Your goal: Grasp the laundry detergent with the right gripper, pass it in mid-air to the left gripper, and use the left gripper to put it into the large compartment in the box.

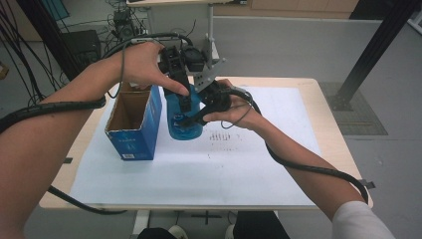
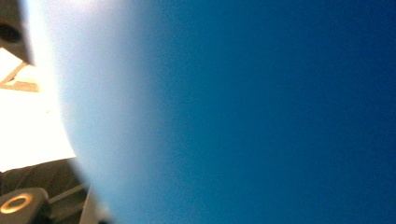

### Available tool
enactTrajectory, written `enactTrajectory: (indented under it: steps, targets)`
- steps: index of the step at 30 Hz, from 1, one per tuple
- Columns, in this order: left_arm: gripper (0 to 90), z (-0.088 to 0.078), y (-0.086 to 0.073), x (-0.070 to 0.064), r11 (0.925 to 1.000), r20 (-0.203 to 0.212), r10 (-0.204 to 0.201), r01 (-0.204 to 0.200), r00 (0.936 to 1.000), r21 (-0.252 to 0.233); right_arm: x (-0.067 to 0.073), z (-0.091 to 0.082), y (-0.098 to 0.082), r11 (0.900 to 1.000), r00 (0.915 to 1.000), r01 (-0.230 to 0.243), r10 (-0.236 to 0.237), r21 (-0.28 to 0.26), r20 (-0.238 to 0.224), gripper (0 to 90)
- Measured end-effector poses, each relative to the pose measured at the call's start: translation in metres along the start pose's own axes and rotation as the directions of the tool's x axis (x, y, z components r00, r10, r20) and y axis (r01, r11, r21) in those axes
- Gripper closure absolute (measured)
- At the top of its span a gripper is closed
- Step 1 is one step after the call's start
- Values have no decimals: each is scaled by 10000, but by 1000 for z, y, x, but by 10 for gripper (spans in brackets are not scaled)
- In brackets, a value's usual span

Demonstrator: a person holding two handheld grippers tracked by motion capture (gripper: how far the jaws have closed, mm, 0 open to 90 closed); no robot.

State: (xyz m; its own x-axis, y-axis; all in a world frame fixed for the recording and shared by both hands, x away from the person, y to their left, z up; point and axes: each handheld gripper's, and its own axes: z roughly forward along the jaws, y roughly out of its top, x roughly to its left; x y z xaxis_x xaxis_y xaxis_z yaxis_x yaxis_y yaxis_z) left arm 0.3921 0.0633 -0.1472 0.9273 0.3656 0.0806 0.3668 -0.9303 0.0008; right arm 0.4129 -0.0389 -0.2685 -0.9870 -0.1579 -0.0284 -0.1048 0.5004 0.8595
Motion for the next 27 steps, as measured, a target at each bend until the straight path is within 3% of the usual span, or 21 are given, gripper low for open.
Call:
enactTrajectory:
  steps: [11,27]
  targets:
    - [224,2,2,0,9999,102,108,-107,9999,-51,-1,0,0,9997,9997,241,-241,-51,57,440]
    - [350,2,6,0,9997,499,243,-246,9985,65,-1,-3,-3,10000,9999,76,-76,46,88,439]
